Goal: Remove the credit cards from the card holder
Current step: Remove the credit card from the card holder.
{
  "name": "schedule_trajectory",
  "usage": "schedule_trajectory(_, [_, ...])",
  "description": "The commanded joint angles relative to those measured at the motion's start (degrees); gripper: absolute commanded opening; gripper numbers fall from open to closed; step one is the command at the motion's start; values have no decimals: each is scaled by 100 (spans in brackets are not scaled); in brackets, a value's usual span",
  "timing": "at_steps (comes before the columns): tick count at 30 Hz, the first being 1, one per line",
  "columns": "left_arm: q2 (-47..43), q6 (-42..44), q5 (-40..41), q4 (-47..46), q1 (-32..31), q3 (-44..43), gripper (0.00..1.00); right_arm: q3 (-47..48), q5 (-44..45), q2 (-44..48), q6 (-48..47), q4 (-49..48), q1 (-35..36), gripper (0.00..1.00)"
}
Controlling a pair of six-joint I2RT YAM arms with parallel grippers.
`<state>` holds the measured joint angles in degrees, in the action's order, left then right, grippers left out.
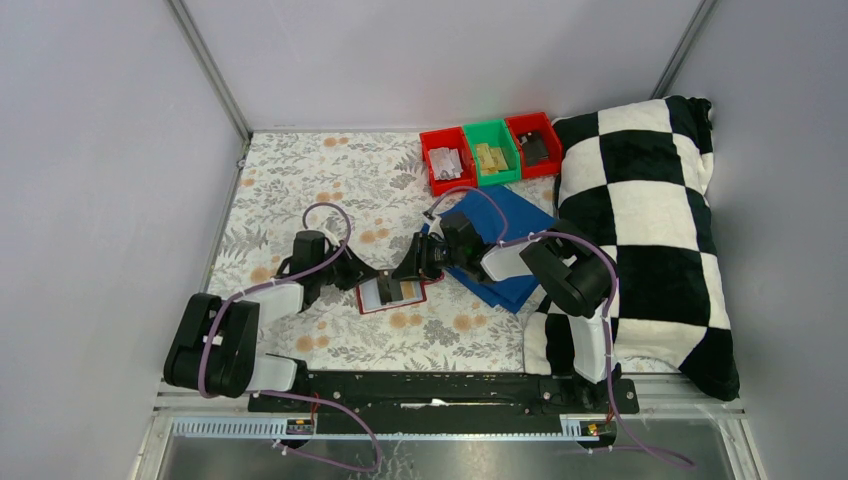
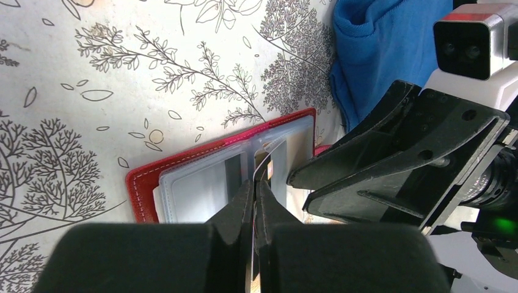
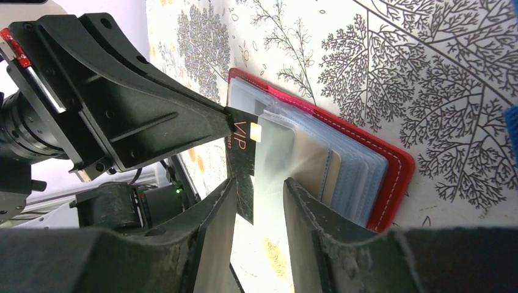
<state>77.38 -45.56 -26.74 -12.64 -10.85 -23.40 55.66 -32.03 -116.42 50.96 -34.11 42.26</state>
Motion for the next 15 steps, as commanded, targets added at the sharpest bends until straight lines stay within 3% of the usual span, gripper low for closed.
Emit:
schedule_trajectory(1, [-65, -183, -757, -296, -110, 175, 9, -196, 281, -337, -170, 555, 37, 42])
schedule_trajectory(4, [26, -310, -930, -572, -119, 283, 20, -196, 277, -336, -170, 554, 39, 42])
schedule_trajectory(8, [144, -464, -1089, -895, -121, 394, 23, -199, 288, -328, -157, 541, 37, 42])
schedule_trajectory(15, [28, -308, -876, -482, -119, 252, 0, -165, 275, -343, -149, 545, 37, 42])
